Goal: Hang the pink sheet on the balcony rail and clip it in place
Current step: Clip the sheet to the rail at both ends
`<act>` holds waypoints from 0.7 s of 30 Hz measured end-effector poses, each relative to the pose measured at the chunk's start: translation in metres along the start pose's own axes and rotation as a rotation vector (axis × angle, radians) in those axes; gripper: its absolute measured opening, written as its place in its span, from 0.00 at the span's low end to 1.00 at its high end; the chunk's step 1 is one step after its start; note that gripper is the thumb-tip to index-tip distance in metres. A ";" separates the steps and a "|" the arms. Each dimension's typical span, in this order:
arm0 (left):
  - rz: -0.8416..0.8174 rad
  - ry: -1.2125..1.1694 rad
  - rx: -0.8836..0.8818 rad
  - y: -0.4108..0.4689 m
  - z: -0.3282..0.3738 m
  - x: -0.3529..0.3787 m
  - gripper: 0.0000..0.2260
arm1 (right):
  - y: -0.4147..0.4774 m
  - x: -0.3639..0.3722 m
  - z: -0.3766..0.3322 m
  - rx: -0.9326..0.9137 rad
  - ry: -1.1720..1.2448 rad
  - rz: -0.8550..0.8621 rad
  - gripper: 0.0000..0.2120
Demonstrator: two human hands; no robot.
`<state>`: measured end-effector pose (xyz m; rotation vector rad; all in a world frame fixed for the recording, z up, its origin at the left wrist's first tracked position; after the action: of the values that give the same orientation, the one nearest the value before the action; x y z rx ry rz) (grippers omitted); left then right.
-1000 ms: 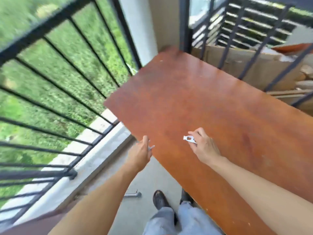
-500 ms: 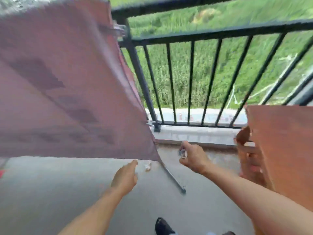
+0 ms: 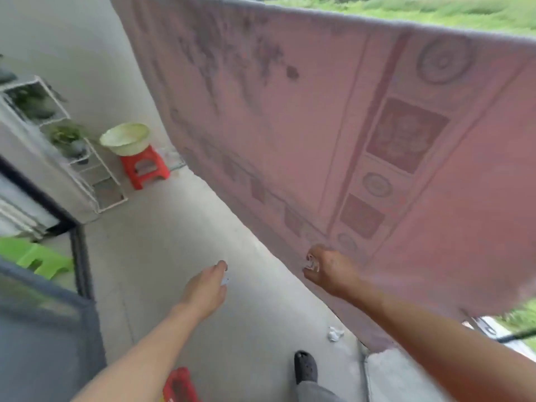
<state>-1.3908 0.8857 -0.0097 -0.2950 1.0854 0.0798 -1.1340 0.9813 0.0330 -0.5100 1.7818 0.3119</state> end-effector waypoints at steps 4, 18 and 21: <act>0.042 -0.042 -0.104 0.050 -0.073 -0.039 0.15 | 0.103 0.017 -0.056 -0.166 0.009 -0.024 0.09; 0.235 0.061 -0.399 0.216 -0.246 -0.223 0.13 | 0.454 0.035 -0.271 -0.592 -0.042 0.000 0.14; 0.260 0.081 -0.422 0.251 -0.292 -0.251 0.13 | 0.519 0.052 -0.323 -0.685 -0.053 0.000 0.14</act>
<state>-1.8116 1.0660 0.0350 -0.5370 1.1787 0.5372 -1.6739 1.2730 0.0419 -0.9687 1.5962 0.9402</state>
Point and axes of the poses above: each hand's wrist, its own y-axis towards the middle knuckle, its own x-axis out of the palm, z = x × y, the point moved 10 cm from there along y, towards the middle knuckle, and after that the axes turned 10 degrees about -y, right-handed, at the moved point
